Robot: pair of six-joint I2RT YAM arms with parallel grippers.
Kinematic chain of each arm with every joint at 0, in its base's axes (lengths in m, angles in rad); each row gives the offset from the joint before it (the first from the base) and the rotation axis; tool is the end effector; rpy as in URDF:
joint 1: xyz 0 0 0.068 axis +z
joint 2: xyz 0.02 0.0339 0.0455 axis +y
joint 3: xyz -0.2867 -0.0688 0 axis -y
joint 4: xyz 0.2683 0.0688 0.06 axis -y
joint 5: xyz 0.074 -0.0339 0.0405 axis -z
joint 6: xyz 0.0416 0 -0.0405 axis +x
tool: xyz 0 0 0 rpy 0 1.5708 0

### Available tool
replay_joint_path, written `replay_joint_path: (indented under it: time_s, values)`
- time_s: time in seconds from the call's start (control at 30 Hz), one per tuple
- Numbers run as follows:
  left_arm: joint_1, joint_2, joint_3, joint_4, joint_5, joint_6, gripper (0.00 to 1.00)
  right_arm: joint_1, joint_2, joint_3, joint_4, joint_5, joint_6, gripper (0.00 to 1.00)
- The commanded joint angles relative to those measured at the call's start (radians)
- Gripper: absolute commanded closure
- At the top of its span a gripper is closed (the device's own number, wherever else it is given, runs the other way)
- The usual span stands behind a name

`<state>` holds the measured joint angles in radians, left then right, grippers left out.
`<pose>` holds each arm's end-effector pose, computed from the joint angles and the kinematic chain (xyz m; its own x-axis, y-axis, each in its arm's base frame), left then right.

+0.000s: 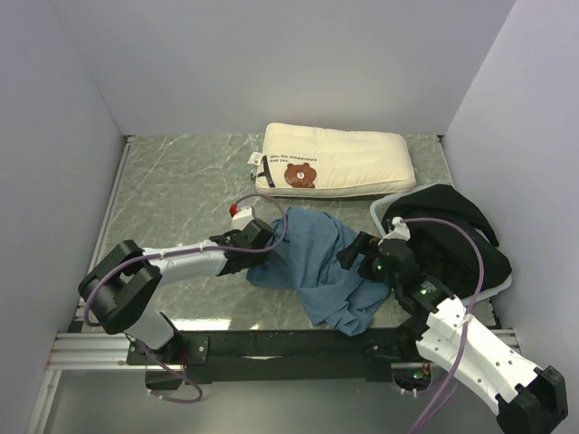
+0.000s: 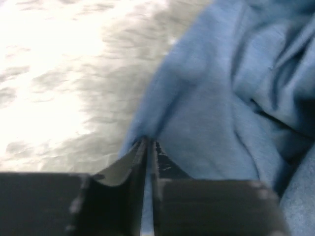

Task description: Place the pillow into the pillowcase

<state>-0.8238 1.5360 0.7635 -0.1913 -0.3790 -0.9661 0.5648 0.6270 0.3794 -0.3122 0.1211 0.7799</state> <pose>0.2208 -0.2158 0.1632 -0.7601 -0.3041 -0.5743 -0.1531 0.9427 -0.2965 0.1381 0.0816 0.2129 -0.6317 0.4261 -0.6476 -0.0009 0.8350 0.5503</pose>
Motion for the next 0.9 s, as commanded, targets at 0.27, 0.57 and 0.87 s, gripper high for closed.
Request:
replay_joint_path:
  time_s: [0.27,0.57,0.87]
  values:
    - [0.104,-0.192,-0.073,0.012,-0.02,-0.028,0.99,0.245,0.299,0.068,0.113,0.08,0.041,0.08]
    - [0.227,-0.387,-0.111,-0.074,-0.051,-0.053,0.99,0.254,0.388,0.162,0.108,0.097,-0.007,0.66]
    - [0.245,-0.418,-0.173,0.071,0.202,0.109,0.23,0.254,0.332,0.199,0.01,0.176,-0.021,1.0]
